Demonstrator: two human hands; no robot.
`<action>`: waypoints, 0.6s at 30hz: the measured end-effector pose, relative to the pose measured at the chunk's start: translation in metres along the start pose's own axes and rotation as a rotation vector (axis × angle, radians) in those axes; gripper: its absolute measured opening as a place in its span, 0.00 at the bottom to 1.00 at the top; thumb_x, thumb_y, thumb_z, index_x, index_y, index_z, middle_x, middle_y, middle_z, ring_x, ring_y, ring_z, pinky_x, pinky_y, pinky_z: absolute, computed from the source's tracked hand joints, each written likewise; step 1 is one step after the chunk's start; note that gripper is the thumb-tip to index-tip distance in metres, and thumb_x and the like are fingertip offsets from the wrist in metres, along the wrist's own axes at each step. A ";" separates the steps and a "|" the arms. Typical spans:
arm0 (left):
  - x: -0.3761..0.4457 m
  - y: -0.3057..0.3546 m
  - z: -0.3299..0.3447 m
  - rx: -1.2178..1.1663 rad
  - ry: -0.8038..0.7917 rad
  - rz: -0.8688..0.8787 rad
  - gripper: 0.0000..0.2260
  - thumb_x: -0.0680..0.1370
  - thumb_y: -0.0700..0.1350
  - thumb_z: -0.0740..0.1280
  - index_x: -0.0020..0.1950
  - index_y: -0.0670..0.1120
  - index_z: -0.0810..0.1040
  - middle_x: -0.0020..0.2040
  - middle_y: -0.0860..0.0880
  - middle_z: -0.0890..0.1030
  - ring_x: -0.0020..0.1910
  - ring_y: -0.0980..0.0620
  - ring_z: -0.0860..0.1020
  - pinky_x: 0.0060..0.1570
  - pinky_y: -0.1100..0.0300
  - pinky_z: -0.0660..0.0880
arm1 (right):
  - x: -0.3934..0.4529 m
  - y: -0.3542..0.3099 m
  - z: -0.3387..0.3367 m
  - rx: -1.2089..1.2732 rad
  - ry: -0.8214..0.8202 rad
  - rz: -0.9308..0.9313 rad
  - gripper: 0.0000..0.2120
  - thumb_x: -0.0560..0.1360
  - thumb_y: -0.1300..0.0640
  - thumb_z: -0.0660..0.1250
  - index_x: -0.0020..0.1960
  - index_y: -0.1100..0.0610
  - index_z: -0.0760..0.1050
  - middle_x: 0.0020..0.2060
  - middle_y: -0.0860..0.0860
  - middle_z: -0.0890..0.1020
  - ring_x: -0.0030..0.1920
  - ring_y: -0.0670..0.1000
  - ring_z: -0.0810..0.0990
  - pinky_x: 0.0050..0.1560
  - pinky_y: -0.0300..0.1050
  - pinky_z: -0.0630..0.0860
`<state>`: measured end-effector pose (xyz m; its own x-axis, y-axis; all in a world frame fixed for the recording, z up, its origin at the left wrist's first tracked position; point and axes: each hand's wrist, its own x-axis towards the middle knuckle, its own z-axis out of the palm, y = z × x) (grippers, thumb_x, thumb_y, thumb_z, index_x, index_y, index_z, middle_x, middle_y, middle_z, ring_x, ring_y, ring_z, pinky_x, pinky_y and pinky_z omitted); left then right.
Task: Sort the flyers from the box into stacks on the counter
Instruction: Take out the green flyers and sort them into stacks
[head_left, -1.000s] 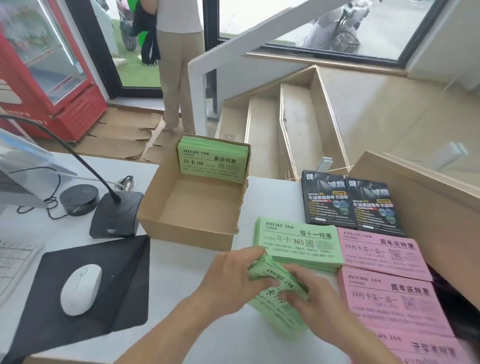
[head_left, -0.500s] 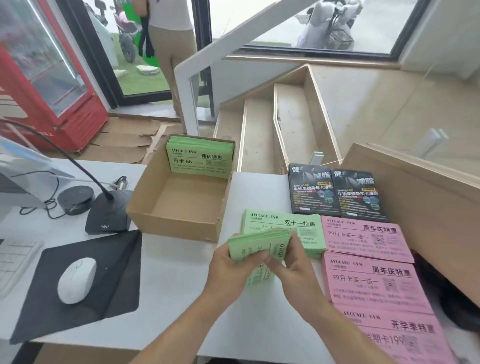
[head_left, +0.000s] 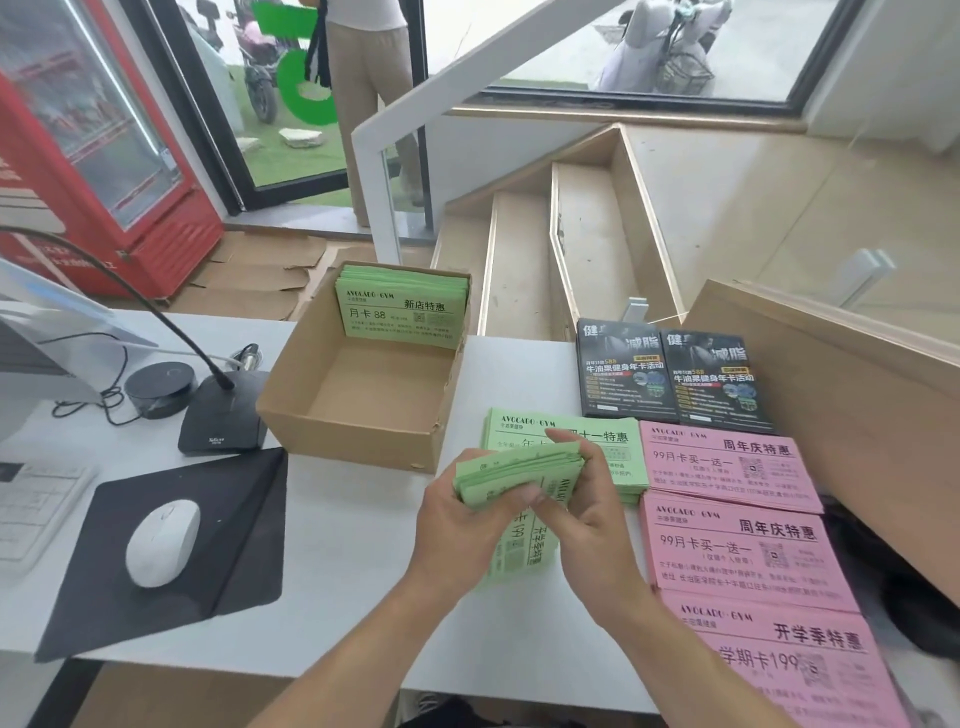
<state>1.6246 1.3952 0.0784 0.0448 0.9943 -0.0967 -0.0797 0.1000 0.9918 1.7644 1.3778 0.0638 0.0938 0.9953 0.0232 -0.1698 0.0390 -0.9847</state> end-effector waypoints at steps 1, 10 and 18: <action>0.000 -0.001 -0.001 0.003 -0.002 0.007 0.14 0.70 0.37 0.79 0.53 0.41 0.82 0.46 0.50 0.87 0.48 0.51 0.85 0.45 0.63 0.80 | -0.001 0.000 -0.001 0.002 -0.003 -0.002 0.24 0.74 0.64 0.69 0.65 0.44 0.73 0.56 0.53 0.81 0.59 0.56 0.79 0.60 0.54 0.78; -0.003 -0.005 0.006 -0.122 0.094 -0.120 0.09 0.75 0.37 0.75 0.55 0.42 0.84 0.49 0.48 0.88 0.49 0.50 0.86 0.45 0.60 0.81 | -0.005 0.012 -0.013 -0.173 -0.056 0.048 0.24 0.78 0.64 0.67 0.70 0.48 0.69 0.59 0.48 0.81 0.62 0.51 0.79 0.62 0.52 0.77; 0.001 -0.031 -0.024 -0.013 0.111 -0.208 0.11 0.73 0.42 0.78 0.53 0.45 0.83 0.48 0.46 0.87 0.49 0.42 0.85 0.49 0.45 0.82 | -0.002 -0.002 -0.062 -0.624 -0.270 0.307 0.30 0.78 0.55 0.72 0.72 0.32 0.65 0.51 0.43 0.83 0.48 0.45 0.85 0.52 0.51 0.83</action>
<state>1.6029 1.3939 0.0456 -0.0482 0.9502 -0.3079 -0.0932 0.3026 0.9485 1.8253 1.3707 0.0552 -0.1263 0.9435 -0.3064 0.4468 -0.2217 -0.8667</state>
